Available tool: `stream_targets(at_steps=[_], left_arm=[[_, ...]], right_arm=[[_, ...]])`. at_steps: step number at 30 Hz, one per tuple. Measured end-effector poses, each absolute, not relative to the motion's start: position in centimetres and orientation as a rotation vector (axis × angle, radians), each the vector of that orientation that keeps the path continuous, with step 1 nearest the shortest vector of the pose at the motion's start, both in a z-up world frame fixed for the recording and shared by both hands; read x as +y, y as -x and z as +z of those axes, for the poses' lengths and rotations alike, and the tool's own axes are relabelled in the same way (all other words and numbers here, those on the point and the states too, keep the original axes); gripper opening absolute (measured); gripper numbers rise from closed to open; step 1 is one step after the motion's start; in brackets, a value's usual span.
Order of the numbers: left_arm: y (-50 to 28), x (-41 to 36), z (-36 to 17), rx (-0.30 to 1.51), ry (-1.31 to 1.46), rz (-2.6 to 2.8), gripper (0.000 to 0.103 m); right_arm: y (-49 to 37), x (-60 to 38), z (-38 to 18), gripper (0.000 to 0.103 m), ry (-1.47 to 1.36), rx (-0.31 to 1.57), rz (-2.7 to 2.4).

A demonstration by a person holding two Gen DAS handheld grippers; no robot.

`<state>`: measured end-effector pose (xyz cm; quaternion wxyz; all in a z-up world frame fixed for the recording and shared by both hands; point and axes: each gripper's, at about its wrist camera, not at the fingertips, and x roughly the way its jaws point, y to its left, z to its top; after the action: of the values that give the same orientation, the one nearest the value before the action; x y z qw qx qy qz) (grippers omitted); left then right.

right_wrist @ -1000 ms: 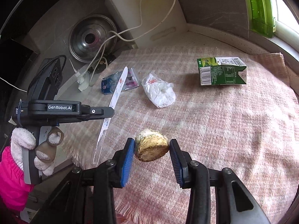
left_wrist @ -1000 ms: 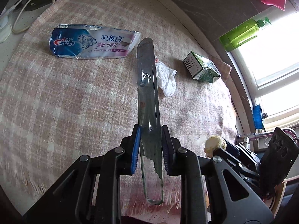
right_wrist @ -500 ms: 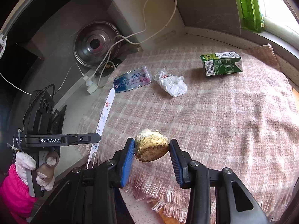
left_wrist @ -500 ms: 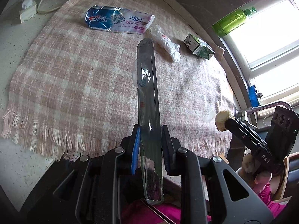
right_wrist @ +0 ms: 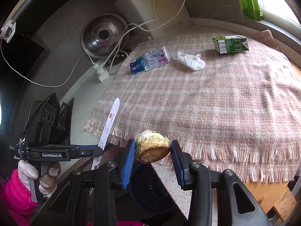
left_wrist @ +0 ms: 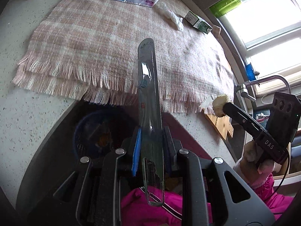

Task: Collect trash
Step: 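Carry the plastic tube and beige piece off the cloth down over the blue basket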

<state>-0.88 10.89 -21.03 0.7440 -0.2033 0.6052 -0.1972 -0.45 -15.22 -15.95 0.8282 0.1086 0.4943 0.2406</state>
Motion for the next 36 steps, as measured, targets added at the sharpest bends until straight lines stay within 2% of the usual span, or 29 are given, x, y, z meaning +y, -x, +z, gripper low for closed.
stream_targets(at_steps=[16, 36], left_arm=[[7.3, 11.4, -25.7, 1.458, 0.376, -0.508, 0.021], [8.2, 11.3, -36.5, 1.677, 0.232, -0.402, 0.021]], right_arm=[[5.7, -10.9, -19.4, 0.040, -0.223, 1.127, 0.477], [6.6, -5.3, -26.6, 0.040, -0.057, 1.284, 0.504]])
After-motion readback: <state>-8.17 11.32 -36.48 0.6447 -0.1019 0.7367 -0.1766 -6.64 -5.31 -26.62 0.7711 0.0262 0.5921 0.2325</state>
